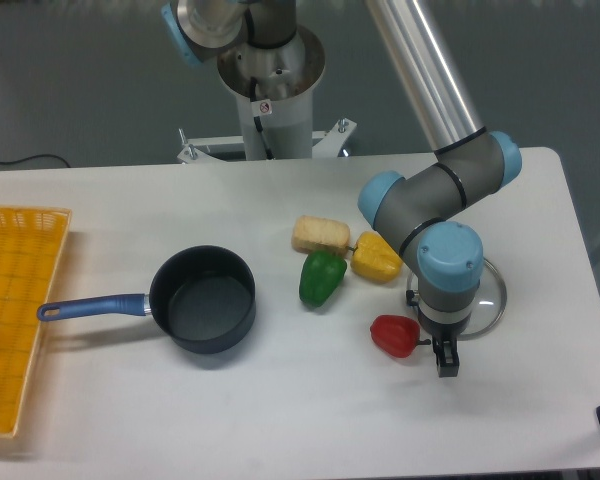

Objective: Pick up the red pepper
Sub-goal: 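Lower the open gripper beside the red pepper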

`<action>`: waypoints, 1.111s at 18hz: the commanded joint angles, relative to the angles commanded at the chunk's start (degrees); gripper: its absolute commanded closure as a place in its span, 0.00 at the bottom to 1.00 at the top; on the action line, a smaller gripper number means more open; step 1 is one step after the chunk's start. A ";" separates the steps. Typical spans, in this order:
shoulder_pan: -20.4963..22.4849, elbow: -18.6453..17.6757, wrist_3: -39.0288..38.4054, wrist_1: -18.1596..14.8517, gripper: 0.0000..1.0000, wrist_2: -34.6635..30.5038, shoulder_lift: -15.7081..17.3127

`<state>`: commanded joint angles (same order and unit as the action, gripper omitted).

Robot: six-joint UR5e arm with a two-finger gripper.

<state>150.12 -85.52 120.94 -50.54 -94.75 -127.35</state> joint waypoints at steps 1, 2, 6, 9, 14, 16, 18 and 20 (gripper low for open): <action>-0.09 -0.09 0.00 -0.09 0.27 -0.09 0.00; 0.00 -0.17 0.00 0.00 0.28 0.00 0.00; -0.09 -0.26 -1.05 -0.09 0.34 -0.09 0.00; -0.18 -0.26 -2.11 -0.09 0.39 -0.09 0.00; -0.35 -0.26 -3.16 0.17 0.42 -0.09 -0.09; -0.96 -0.26 -4.56 0.61 0.45 -0.09 -0.18; -1.06 -0.18 -4.83 0.62 0.46 -0.09 -0.18; -1.06 -0.18 -4.84 0.62 0.47 -0.09 -0.18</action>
<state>149.06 -85.69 116.10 -49.92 -94.83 -127.53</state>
